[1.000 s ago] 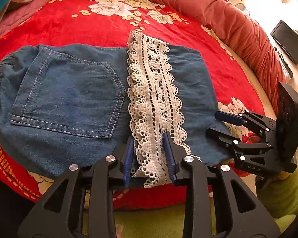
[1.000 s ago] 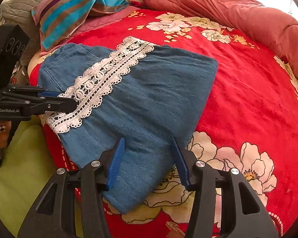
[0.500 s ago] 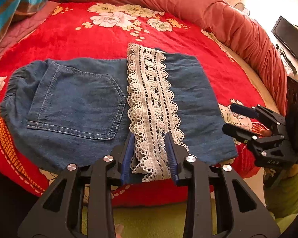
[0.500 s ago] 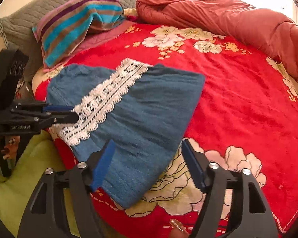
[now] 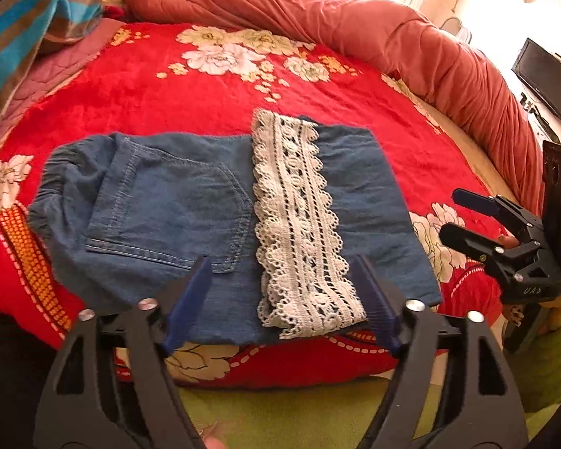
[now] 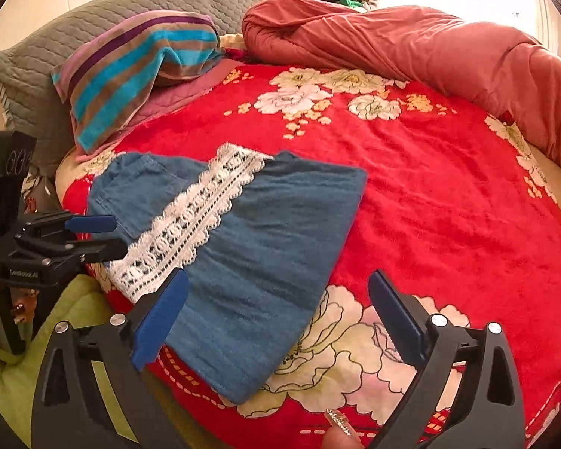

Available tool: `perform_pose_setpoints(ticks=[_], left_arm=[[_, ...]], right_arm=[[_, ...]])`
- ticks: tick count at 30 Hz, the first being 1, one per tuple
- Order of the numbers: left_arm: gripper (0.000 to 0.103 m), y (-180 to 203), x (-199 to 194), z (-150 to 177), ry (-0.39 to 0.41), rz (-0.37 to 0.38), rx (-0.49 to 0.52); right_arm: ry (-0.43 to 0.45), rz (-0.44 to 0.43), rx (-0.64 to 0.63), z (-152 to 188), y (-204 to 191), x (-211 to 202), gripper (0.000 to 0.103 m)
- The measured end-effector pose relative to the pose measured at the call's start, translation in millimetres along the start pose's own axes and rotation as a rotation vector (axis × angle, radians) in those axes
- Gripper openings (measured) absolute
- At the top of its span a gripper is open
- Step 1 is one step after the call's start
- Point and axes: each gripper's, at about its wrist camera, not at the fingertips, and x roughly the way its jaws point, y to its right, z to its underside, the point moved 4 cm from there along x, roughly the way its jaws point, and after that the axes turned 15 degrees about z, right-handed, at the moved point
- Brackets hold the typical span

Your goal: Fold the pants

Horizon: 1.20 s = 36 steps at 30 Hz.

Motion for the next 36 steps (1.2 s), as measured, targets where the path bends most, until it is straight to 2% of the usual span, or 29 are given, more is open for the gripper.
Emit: perform_pose_setpoints(ticks=[3, 7, 17, 22, 30, 32, 34, 36], left_arm=[[0.082, -4, -10, -3, 0.031, -0.043, 0.005], [0.088, -14, -26, -4, 0.076, -0.08, -0.009], [0.089, -63, -63, 2, 0.159, -0.135, -0.129], [0.089, -85, -73, 8, 0.182, -0.13, -0.194], [0.088, -114, -75, 18, 0.193, -0.082, -0.291], [0.085, -119, -72, 21, 0.195, -0.063, -0.316], [0.063, -122, -69, 23, 0.195, -0.039, -0.341], [0.058, -123, -65, 25, 0.191, -0.009, -0.354]], right_arm=[[0.015, 0.007, -0.001, -8, 0, -4, 0.097], [0.026, 0.004, -0.011, -17, -5, -7, 0.097], [0.062, -0.044, -0.07, -51, -38, -8, 0.097], [0.054, -0.091, -0.107, -68, -64, -1, 0.097], [0.037, -0.144, -0.186, -89, -106, 18, 0.097], [0.023, -0.161, -0.21, -95, -119, 26, 0.097], [0.01, -0.176, -0.234, -100, -130, 35, 0.097], [-0.005, -0.194, -0.266, -106, -143, 45, 0.097]])
